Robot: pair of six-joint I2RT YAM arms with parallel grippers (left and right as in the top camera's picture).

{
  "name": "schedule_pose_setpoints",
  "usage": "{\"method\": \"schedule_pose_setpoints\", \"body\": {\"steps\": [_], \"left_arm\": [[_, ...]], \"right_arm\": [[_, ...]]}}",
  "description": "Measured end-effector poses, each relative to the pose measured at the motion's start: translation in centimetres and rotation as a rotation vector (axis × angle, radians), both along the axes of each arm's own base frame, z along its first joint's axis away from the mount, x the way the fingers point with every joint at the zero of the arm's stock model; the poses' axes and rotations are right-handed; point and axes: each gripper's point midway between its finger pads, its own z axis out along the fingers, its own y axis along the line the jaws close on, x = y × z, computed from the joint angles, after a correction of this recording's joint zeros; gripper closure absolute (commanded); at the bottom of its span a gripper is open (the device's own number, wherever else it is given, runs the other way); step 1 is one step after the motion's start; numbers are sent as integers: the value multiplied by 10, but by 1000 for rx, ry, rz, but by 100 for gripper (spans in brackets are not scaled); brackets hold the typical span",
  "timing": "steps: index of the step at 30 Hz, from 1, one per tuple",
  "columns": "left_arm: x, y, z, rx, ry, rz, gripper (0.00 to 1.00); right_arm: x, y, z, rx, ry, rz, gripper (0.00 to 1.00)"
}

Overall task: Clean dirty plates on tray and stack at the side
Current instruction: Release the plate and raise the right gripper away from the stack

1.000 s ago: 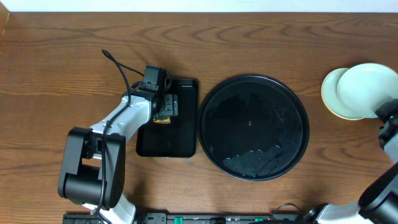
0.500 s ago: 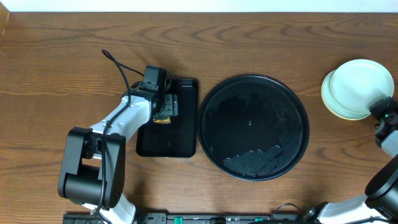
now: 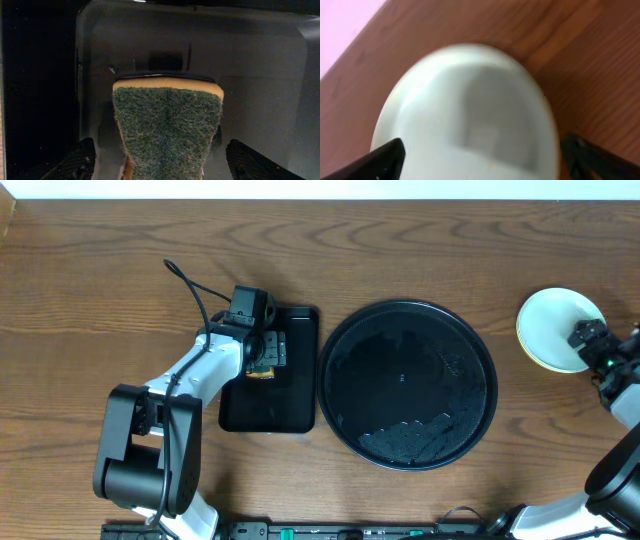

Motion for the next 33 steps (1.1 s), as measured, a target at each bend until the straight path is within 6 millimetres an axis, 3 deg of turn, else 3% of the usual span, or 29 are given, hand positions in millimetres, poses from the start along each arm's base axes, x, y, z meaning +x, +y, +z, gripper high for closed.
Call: {"method": "schedule_pose_setpoints", "body": {"steps": [3,7,11,16,23,33], "left_arm": [[0,0,0,0,0,0,15],[0,0,0,0,0,0,15],[0,0,0,0,0,0,15],[0,0,0,0,0,0,15],[0,0,0,0,0,0,16],[0,0,0,0,0,0,15]], "right_arm": [[-12,22,-8,82,118,74,1],[-18,56,-4,135,238,188,1],[-12,90,3,87,333,302,1],[-11,114,15,-16,457,371,1],[0,144,51,-166,450,497,4],[-6,215,49,-240,485,740,1]]}}
